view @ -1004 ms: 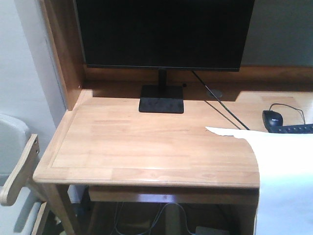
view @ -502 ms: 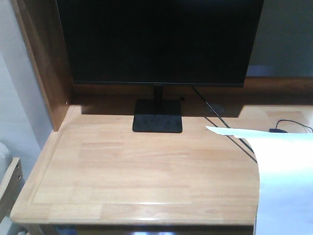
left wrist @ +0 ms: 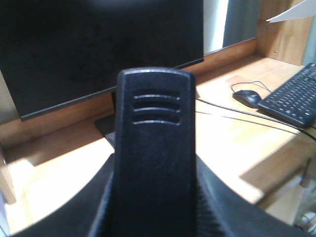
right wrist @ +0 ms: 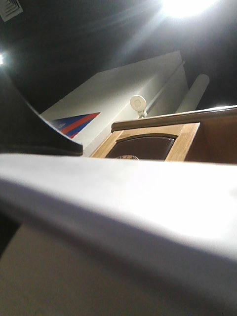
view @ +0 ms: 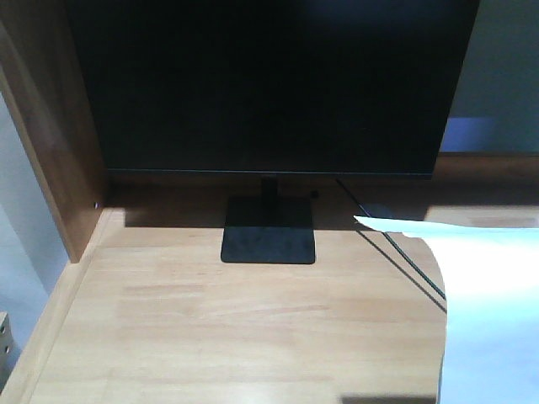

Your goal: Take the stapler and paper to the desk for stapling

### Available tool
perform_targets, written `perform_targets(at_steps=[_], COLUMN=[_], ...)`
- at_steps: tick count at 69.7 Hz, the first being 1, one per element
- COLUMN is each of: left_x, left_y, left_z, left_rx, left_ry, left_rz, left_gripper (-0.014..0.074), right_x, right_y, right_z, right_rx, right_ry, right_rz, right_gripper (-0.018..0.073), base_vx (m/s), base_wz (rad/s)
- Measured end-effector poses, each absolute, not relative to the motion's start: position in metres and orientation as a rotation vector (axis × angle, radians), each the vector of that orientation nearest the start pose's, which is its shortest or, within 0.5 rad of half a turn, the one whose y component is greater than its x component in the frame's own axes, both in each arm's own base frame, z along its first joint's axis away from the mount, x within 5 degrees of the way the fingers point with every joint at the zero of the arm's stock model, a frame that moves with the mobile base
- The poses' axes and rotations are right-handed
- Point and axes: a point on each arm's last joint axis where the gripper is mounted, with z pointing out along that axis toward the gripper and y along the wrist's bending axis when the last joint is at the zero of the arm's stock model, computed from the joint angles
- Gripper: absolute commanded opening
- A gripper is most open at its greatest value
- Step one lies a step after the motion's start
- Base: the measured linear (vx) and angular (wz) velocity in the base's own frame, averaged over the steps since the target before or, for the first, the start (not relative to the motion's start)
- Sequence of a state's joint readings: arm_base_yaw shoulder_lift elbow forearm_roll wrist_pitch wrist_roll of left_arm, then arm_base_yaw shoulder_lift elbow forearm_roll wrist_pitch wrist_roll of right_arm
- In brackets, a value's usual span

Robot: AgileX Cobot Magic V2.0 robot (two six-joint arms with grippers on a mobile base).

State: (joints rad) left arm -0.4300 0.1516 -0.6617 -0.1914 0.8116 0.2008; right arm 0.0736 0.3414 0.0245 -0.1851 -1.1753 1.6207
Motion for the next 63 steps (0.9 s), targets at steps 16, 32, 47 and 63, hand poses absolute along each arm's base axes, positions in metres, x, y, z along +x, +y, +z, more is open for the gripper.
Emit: perform_targets(at_steps=[16, 32, 47, 63], left_x=[0.0037, 0.0037, 0.0037, 0.0037], left_y=[-0.0155, -0.0155, -0.0155, -0.0155], left_z=[0.3446, 0.3446, 0.3446, 0.3446], left_rx=[0.538, 0.538, 0.538, 0.538], left_ry=[1.707, 1.707, 1.707, 1.707], left_rz=[-0.383, -0.383, -0.383, -0.383], left_gripper=[-0.0006, -0.0006, -0.0006, -0.0006], right_x=[0.0492, 0.0492, 0.0492, 0.0492], right_y=[0.0191, 0.0191, 0.0191, 0.0191], right_z=[0.2758, 0.2758, 0.2758, 0.2758], right_rx=[0.376, 0.376, 0.376, 0.376], right_ry=[0.688, 0.688, 0.688, 0.688], right_rz=[1.607, 1.607, 1.607, 1.607], right_gripper=[-0.0005, -0.0005, -0.0005, -0.0005], base_vx=[0.12, 0.07, 0.02, 0.00], base_wz=[0.00, 0.02, 0.00, 0.00])
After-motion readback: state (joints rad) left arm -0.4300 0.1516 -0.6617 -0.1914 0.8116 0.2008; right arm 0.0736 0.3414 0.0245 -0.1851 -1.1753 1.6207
